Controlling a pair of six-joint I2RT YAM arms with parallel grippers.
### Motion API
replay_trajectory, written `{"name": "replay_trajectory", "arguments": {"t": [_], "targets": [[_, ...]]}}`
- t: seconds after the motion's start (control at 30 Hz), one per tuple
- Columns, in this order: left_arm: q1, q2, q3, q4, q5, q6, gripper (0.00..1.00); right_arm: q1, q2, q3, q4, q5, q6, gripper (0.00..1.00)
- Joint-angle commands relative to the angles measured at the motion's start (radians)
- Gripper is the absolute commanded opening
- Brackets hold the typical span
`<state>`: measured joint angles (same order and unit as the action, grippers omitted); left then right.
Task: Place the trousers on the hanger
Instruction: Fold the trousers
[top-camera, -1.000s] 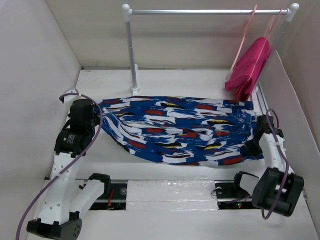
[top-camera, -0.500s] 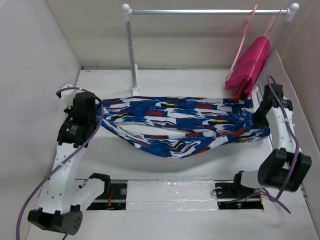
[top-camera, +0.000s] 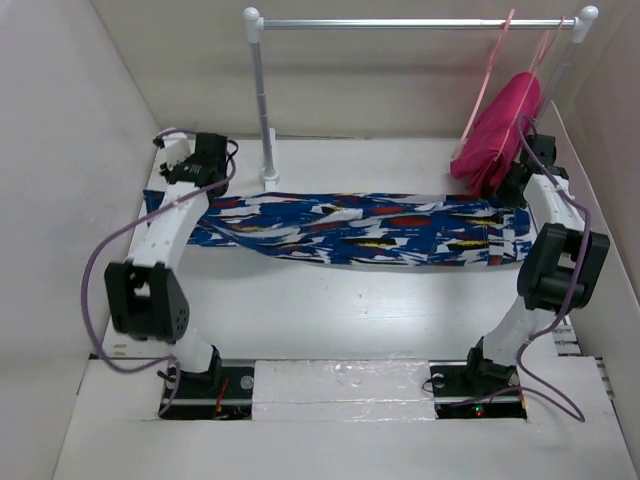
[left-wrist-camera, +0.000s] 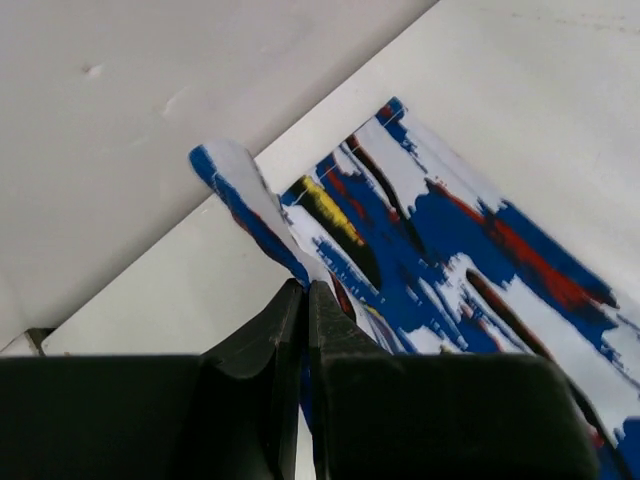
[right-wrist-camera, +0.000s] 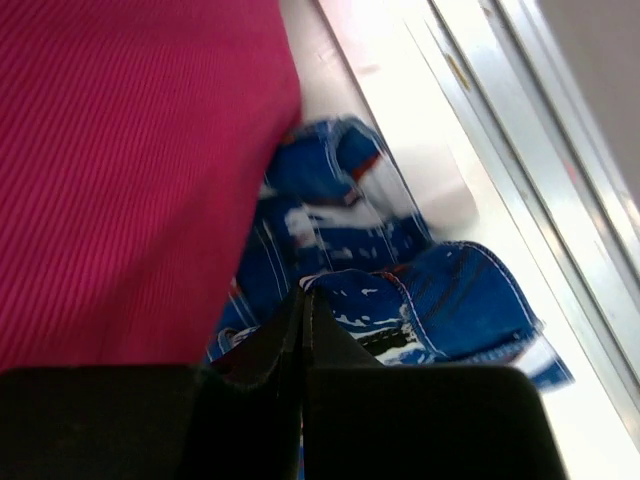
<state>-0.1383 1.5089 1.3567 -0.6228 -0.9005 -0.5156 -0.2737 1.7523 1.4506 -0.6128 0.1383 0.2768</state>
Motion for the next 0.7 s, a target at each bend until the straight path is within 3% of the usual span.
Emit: {"name": "replay_trajectory", "arguments": {"t": [0.0,0.13,0.17,0.2,0.23,0.27,0.3,0.33,0.53,0.6,0.67], "targets": [[0.031,0.18,0.199,0.052,-0.062,0.028,0.0,-0.027,0.058,0.08,0.215,-0.065,-0.019,0.0],[0.089,0.48,0.493,-0.085,-0.021,0.031,0.02,-0.027,0.168,0.194,0.234,-0.071,-0.013,0.03],[0.1,0.529,0.543,-0.118,0.0,0.044,0.07,-0.027,0.2,0.206,0.249,-0.106,-0.014,0.11],[0.109,0.613,0.626,-0.147,0.038,0.046,0.13,-0.027,0.213,0.215,0.269,-0.129,-0.017,0.33],[0.109,0.695,0.709,-0.222,0.073,0.043,0.49,-0.027,0.245,0.255,0.239,-0.167,-0.027,0.62],[0.109,0.695,0.71,-0.222,0.074,0.043,0.49,-0.027,0.245,0.255,0.239,-0.167,-0.027,0.63],[0.109,0.703,0.717,-0.239,0.08,0.049,0.74,-0.027,0.246,0.263,0.193,-0.174,-0.034,0.67],[0.109,0.7,0.711,-0.236,0.083,0.051,0.78,-0.027,0.224,0.229,0.197,-0.198,-0.033,0.7],[0.109,0.492,0.509,-0.17,0.132,0.019,0.81,-0.073,0.014,-0.04,0.289,-0.273,-0.03,0.76],[0.1,0.254,0.184,-0.053,0.232,-0.003,0.76,-0.102,-0.107,-0.219,0.312,-0.313,-0.045,0.76],[0.112,0.173,0.055,0.006,0.313,-0.011,0.76,-0.102,-0.172,-0.259,0.314,-0.318,-0.048,0.75]]}}
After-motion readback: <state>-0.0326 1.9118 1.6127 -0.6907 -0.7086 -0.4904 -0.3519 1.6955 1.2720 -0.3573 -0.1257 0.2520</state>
